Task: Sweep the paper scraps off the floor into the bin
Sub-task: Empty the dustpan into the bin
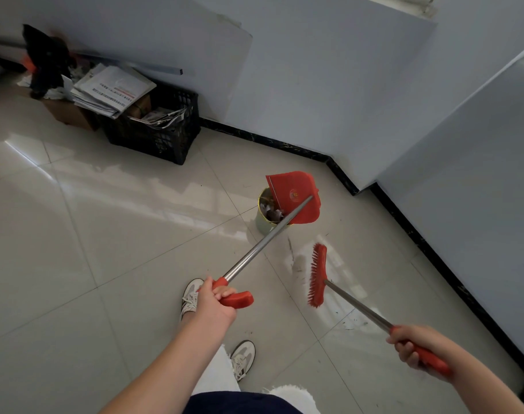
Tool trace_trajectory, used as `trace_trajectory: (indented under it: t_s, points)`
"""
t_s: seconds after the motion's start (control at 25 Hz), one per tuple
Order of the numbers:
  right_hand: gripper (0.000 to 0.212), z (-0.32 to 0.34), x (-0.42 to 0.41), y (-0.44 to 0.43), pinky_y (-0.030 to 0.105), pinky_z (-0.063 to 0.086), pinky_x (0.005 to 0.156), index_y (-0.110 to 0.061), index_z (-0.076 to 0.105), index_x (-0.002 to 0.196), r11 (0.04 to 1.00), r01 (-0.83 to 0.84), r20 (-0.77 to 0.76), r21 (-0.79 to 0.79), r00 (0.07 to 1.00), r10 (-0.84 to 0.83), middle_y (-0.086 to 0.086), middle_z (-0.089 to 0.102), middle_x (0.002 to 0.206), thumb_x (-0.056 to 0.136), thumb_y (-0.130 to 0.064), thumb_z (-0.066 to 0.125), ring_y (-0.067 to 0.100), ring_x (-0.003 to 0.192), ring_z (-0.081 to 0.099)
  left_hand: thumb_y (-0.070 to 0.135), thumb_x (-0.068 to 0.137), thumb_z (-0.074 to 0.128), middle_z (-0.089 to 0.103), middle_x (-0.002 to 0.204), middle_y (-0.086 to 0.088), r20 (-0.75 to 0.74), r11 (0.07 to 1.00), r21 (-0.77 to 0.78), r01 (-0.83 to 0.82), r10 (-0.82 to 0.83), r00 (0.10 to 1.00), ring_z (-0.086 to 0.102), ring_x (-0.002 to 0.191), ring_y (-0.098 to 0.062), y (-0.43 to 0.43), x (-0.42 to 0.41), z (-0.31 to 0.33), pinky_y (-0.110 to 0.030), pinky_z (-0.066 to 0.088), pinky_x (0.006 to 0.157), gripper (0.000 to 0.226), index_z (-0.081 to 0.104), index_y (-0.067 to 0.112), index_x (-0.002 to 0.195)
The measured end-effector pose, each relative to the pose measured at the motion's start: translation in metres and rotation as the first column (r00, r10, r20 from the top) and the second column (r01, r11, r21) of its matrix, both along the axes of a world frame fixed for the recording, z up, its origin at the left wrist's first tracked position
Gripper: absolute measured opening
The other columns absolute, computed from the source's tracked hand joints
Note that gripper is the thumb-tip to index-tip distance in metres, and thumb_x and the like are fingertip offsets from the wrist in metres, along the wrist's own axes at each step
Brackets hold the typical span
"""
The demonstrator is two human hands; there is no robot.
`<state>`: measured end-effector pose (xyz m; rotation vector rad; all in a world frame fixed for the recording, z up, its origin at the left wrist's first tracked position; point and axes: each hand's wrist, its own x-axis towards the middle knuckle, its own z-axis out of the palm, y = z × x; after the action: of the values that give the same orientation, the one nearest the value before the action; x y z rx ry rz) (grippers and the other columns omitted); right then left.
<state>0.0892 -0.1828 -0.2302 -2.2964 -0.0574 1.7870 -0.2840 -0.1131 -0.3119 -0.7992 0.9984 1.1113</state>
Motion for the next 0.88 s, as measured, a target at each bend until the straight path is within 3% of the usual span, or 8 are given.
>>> trace_trajectory:
  t_s: [0.12, 0.28, 0.44, 0.56, 0.64, 0.76, 0.8, 0.88]
  points:
    - [0.017, 0.001, 0.003, 0.002, 0.012, 0.027, 0.029, -0.007, 0.048, 0.077, 1.0, -0.006, 0.006, 0.013, 1.0, 0.006, 0.004, 0.039, 0.049, 0.082, 0.009, 0.053, 0.007, 0.032, 0.034, 0.03, 0.095, 0.051, 0.029, 0.03, 0.004, 0.054, 0.999, -0.018, -0.045, 0.046, 0.997, 0.029, 0.024, -0.007, -0.012, 0.016, 0.005, -0.015, 0.032, 0.038, 0.045, 0.029, 0.021, 0.057]
    - [0.018, 0.001, 0.014, -0.002, 0.012, 0.027, 0.029, -0.006, 0.047, 0.075, 0.999, 0.024, 0.016, 0.038, 1.0, -0.025, 0.005, 0.039, 0.051, 0.081, 0.009, 0.053, 0.007, 0.033, 0.035, 0.032, 0.095, 0.052, 0.028, 0.029, 0.005, 0.081, 0.999, 0.016, -0.051, 0.05, 0.995, 0.029, 0.023, -0.007, -0.02, 0.023, 0.017, -0.011, 0.032, 0.032, 0.046, 0.029, 0.021, 0.056]
    - [0.019, -0.002, 0.028, -0.012, 0.011, 0.026, 0.03, -0.008, 0.045, 0.074, 0.995, 0.083, 0.011, 0.047, 0.996, -0.083, 0.004, 0.039, 0.049, 0.082, 0.009, 0.053, 0.007, 0.031, 0.035, 0.033, 0.095, 0.051, 0.026, 0.027, 0.007, -0.07, 0.987, 0.127, 0.097, -0.089, 0.994, 0.026, 0.019, -0.006, -0.004, 0.006, 0.043, -0.014, 0.026, 0.025, 0.045, 0.028, 0.02, 0.059]
    - [0.02, -0.006, 0.036, -0.031, 0.011, 0.026, 0.03, -0.007, 0.045, 0.073, 0.99, 0.135, 0.038, 0.042, 0.99, -0.136, 0.004, 0.039, 0.045, 0.083, 0.009, 0.052, 0.008, 0.028, 0.035, 0.032, 0.092, 0.057, 0.024, 0.03, 0.009, -0.325, 0.916, 0.196, 0.35, -0.276, 0.905, 0.023, 0.021, -0.004, 0.018, -0.002, 0.071, -0.016, 0.023, 0.024, 0.033, 0.042, 0.019, 0.066]
    - [0.021, -0.009, 0.037, -0.045, 0.011, 0.028, 0.03, -0.005, 0.045, 0.071, 0.989, 0.144, 0.087, 0.031, 0.985, -0.146, 0.005, 0.041, 0.044, 0.082, 0.01, 0.052, 0.009, 0.025, 0.037, 0.032, 0.088, 0.063, 0.024, 0.033, 0.008, -0.541, 0.808, 0.191, 0.557, -0.387, 0.747, 0.022, 0.024, -0.004, 0.04, 0.007, 0.093, -0.015, 0.021, 0.027, 0.023, 0.053, 0.018, 0.073]
    - [0.02, -0.013, 0.038, -0.064, 0.012, 0.032, 0.031, -0.004, 0.046, 0.072, 0.983, 0.181, 0.126, 0.031, 0.975, -0.184, 0.005, 0.041, 0.043, 0.081, 0.013, 0.051, 0.011, 0.024, 0.039, 0.03, 0.085, 0.068, 0.026, 0.037, 0.005, -0.795, 0.562, 0.124, 0.818, -0.437, 0.421, 0.023, 0.027, -0.008, 0.076, 0.047, 0.126, -0.015, 0.021, 0.032, 0.025, 0.055, 0.013, 0.071]
    - [0.02, -0.013, 0.04, -0.069, 0.012, 0.032, 0.031, -0.004, 0.046, 0.073, 0.977, 0.21, 0.14, 0.034, 0.967, -0.212, 0.005, 0.041, 0.042, 0.081, 0.014, 0.051, 0.011, 0.023, 0.039, 0.03, 0.084, 0.069, 0.028, 0.038, 0.004, -0.861, 0.459, 0.085, 0.884, -0.413, 0.297, 0.025, 0.029, -0.011, 0.088, 0.064, 0.133, -0.017, 0.022, 0.033, 0.027, 0.056, 0.011, 0.071]
    - [0.02, -0.01, 0.046, -0.078, 0.012, 0.033, 0.032, -0.003, 0.047, 0.071, 0.961, 0.273, 0.163, 0.047, 0.947, -0.277, 0.005, 0.041, 0.04, 0.08, 0.014, 0.051, 0.011, 0.023, 0.039, 0.036, 0.082, 0.071, 0.036, 0.043, 0.006, -0.972, 0.205, -0.084, 0.975, -0.233, -0.035, 0.033, 0.037, -0.013, 0.106, 0.098, 0.14, -0.024, 0.03, 0.039, 0.03, 0.062, 0.01, 0.068]
